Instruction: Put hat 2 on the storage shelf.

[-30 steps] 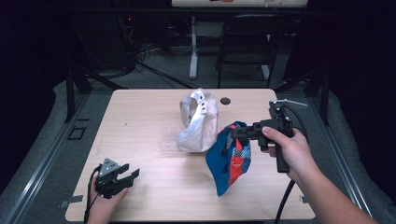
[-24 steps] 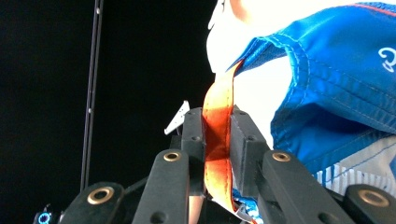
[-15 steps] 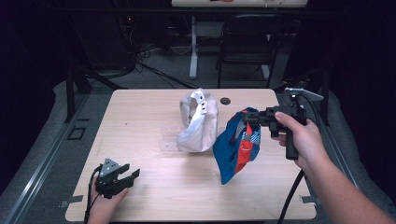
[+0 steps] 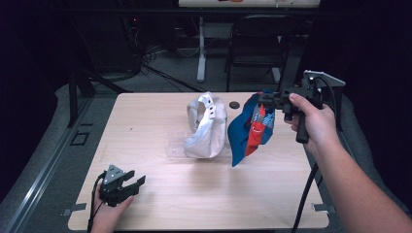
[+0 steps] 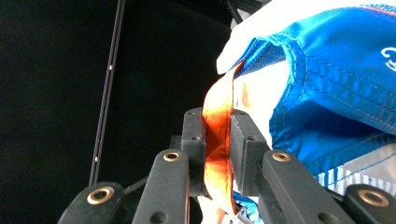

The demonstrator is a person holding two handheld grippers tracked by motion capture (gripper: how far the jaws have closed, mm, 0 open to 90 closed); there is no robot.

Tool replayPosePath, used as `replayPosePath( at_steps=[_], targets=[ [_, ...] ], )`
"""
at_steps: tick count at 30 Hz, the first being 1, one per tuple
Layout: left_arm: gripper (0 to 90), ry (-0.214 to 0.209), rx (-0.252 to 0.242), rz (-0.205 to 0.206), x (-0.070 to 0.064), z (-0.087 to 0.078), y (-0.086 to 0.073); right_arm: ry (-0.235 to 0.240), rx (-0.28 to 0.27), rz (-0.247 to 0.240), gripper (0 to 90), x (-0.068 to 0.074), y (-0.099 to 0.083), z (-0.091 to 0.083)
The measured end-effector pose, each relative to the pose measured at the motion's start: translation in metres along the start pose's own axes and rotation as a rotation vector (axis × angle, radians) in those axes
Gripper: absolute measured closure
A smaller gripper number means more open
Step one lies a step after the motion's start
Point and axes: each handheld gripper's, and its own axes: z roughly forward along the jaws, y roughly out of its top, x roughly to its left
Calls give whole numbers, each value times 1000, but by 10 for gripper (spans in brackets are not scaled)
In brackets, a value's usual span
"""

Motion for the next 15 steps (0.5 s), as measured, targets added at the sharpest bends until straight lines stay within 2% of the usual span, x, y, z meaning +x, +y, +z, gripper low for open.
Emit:
replayPosePath(
  at_steps=[10,15],
  targets=[
    [492,-4,9,8,0,1,0,-18,-29,2,779,4,19,14],
    [492,-6,9,7,0,1,0,-18,-52,20,779,3,26,19]
  ],
)
